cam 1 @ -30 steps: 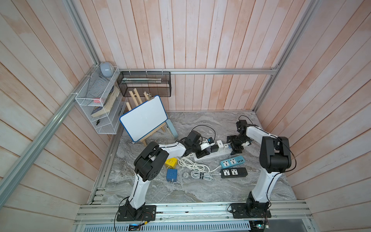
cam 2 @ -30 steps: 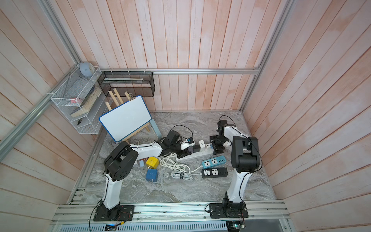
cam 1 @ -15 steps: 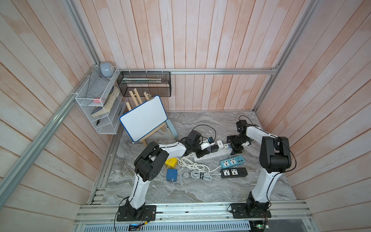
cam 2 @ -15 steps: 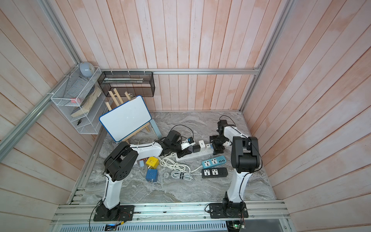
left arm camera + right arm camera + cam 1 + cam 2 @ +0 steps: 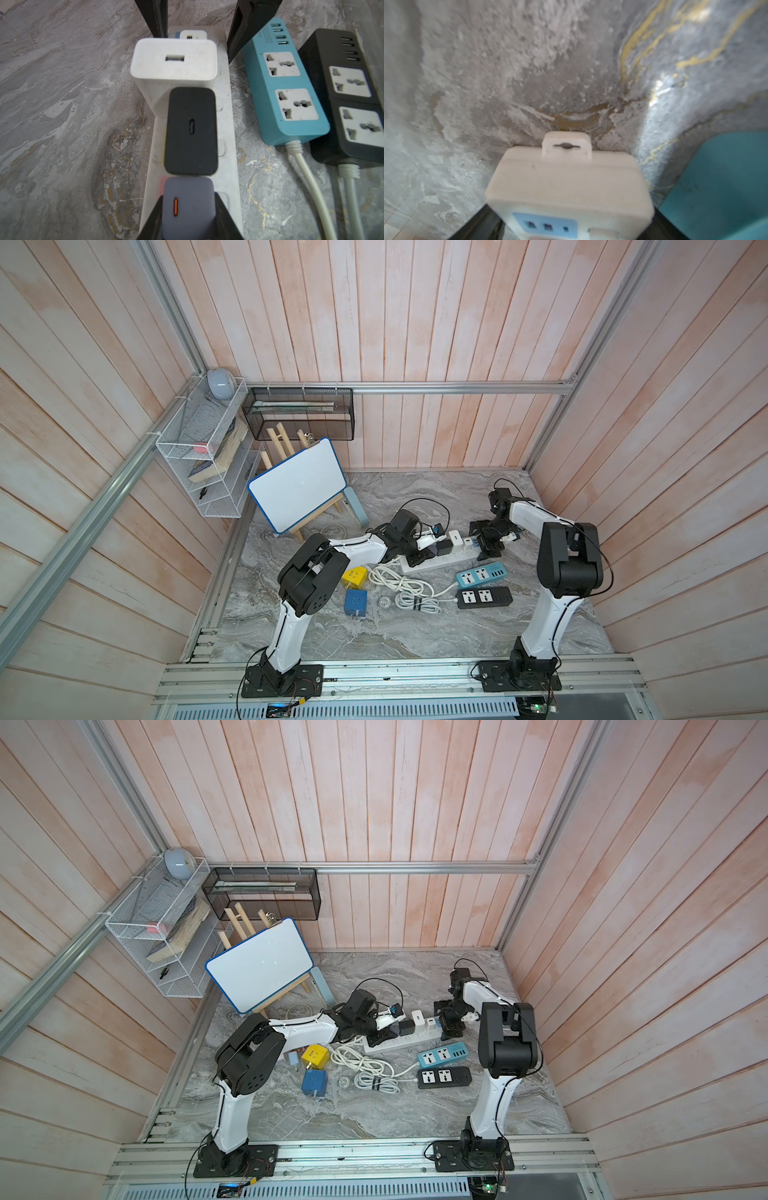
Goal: Pull the plug off the socket
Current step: Remove the plug from the socket.
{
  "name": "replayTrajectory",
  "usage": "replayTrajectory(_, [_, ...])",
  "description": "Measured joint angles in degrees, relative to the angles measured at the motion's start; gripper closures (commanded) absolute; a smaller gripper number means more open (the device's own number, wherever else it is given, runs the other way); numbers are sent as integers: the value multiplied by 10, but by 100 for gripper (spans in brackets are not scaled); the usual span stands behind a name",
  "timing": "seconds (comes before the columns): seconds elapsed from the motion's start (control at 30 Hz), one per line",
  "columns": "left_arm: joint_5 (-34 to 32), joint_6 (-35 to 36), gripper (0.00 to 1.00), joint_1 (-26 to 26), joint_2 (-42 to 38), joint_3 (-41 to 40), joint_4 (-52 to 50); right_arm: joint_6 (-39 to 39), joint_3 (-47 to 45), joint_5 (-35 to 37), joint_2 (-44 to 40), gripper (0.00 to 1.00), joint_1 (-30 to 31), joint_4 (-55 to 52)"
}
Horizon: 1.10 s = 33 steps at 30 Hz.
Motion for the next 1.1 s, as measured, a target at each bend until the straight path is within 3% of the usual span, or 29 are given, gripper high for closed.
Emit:
replayTrajectory(0.7, [-2, -21, 100, -2, -95, -8, 23, 8, 0, 7, 0, 100, 3, 1])
replayTrajectory(1.1, [-56, -115, 100, -2, -188, -8, -93, 9, 1, 9, 0, 100, 4, 0])
